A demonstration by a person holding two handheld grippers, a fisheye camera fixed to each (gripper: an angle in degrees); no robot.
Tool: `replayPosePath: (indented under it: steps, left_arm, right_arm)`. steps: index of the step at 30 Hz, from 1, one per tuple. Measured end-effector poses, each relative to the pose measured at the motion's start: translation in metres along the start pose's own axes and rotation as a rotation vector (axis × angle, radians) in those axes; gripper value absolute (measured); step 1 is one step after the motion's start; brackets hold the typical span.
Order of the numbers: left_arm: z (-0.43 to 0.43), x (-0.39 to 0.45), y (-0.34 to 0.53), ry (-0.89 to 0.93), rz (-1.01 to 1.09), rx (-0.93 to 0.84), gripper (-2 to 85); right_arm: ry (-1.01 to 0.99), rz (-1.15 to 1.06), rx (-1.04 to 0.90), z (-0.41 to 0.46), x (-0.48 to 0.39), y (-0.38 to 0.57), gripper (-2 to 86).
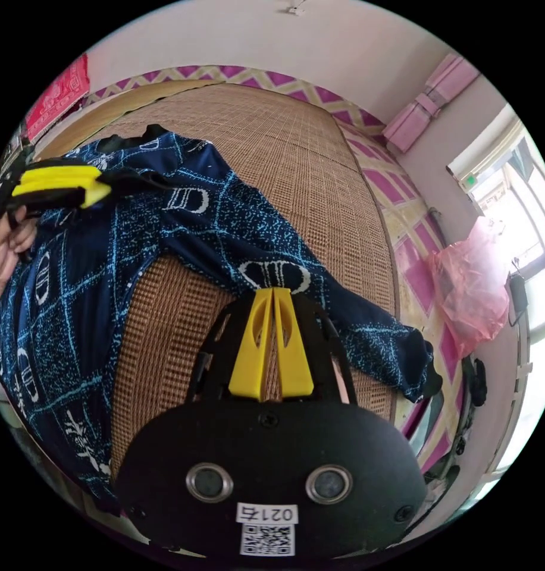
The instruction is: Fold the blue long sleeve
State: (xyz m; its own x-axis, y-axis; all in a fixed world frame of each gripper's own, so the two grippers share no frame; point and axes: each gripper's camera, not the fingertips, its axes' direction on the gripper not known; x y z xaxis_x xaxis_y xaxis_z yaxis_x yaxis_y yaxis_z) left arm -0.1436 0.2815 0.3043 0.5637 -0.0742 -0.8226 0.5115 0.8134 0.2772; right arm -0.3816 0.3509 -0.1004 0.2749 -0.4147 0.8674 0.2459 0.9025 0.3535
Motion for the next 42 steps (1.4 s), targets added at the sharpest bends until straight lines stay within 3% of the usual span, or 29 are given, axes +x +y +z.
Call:
replayPosePath:
  steps: [3,6,11,14,19,23,31,35,39,42]
  left_arm:
    - [-0.091,-0.058,0.042,0.077,-0.19,0.232,-0.9]
    - [-0.211,-0.131,0.121,0.027,-0.361,0.432,-1.0]
    - [-0.4,-0.228,0.305,-0.311,-0.616,0.522,-1.0]
    - [-0.462,-0.264,0.404,-0.47,-0.749,0.51,-0.9]
    - [-0.489,-0.307,0.555,-0.51,-0.989,0.514,-1.0]
    - [-0.487,-0.31,0.655,-0.369,-1.057,0.752,-1.0]
    - [-0.507,-0.312,0.689,-0.317,-0.979,0.852,-1.0]
    - [-0.543,-0.303,0.69,-0.35,-0.832,0.917,-0.9]
    - [-0.526,-0.327,0.72,-0.327,-1.033,0.76,-0.7]
    - [-0.52,-0.329,0.741,-0.241,-1.046,0.84,0.3]
  right_arm:
    - [-0.054,0.034,0.005,-0.001,0.006,0.0,-0.5]
    - [-0.098,0.069,0.014,-0.001,0.011,0.001,-0.5]
    - [-0.139,0.128,0.038,-0.001,0.014,0.005,-0.6]
    - [-0.119,0.139,0.026,-0.001,0.008,0.002,-0.6]
    - [-0.07,0.149,-0.026,-0.002,-0.003,-0.01,-0.6]
    - [-0.032,0.154,-0.055,-0.003,-0.012,-0.016,-0.6]
    - [0.023,0.153,-0.094,-0.003,-0.024,-0.024,-0.6]
    - [-0.03,0.2,-0.08,-0.003,-0.014,-0.021,-0.6]
    - [-0.031,0.208,-0.08,-0.004,-0.014,-0.019,-0.6]
    - [-0.026,0.21,-0.078,-0.004,-0.014,-0.018,-0.6]
